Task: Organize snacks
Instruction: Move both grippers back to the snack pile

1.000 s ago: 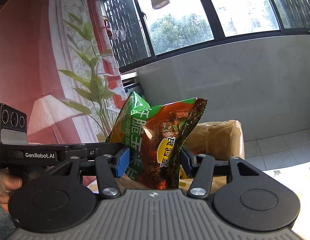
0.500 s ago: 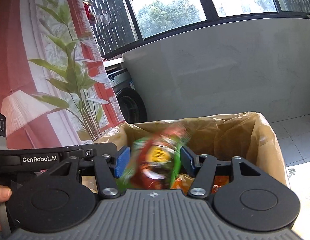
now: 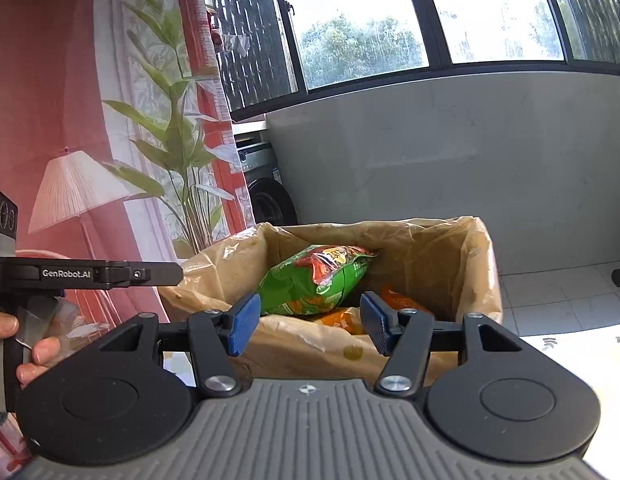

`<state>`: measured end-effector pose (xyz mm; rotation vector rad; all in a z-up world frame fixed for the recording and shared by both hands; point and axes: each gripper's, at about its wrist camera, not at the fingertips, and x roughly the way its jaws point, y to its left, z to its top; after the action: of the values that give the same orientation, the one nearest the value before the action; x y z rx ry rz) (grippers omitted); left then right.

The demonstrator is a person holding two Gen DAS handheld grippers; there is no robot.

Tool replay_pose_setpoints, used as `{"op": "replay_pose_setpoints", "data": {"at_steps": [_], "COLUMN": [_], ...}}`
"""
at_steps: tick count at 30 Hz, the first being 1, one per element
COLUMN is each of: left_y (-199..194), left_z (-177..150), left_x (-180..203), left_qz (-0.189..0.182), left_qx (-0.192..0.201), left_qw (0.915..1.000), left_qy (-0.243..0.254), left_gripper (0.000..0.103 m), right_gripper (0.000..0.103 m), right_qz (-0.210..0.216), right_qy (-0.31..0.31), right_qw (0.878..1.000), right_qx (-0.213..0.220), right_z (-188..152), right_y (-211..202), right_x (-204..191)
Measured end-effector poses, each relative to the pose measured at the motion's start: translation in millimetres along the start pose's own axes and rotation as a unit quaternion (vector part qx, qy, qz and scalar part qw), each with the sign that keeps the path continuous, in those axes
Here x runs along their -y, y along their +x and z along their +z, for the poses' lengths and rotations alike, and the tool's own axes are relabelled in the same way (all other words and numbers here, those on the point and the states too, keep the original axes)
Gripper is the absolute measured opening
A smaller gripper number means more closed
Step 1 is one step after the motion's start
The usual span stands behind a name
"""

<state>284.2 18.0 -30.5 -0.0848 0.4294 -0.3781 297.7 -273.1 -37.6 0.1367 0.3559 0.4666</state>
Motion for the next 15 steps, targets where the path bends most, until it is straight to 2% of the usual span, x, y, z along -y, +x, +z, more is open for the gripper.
{"op": "replay_pose_setpoints", "data": {"at_steps": [3, 7, 11, 15], "left_y": [-9, -10, -4, 7], "left_z": [-18, -40, -57, -68], "left_x": [-4, -9, -19, -17], "left_qz": [-0.002, 0.021, 0.022, 0.032], "left_qx": [-0.006, -0.016, -0.031, -0.050], "left_qw": [0.9999, 0.9991, 0.9963, 0.9960], "left_qy": [-0.014, -0.034, -0.078, -0.067], "left_gripper": [0.056, 0.056, 0.056, 0.056], "right_gripper": [0.060, 0.060, 0.060, 0.060], "right_qz": [-0.005, -0.012, -0.021, -0.028], "right_qy": [-0.002, -0.004, -0.004, 0.005], "right_qw": [1.000, 1.000, 0.999, 0.998], "right_qx": [0.005, -0.001, -0.025, -0.063], "right_z": [-10, -27, -48, -71], "right_y": [-17, -30, -27, -10], "right_x": [0, -1, 0, 1]}}
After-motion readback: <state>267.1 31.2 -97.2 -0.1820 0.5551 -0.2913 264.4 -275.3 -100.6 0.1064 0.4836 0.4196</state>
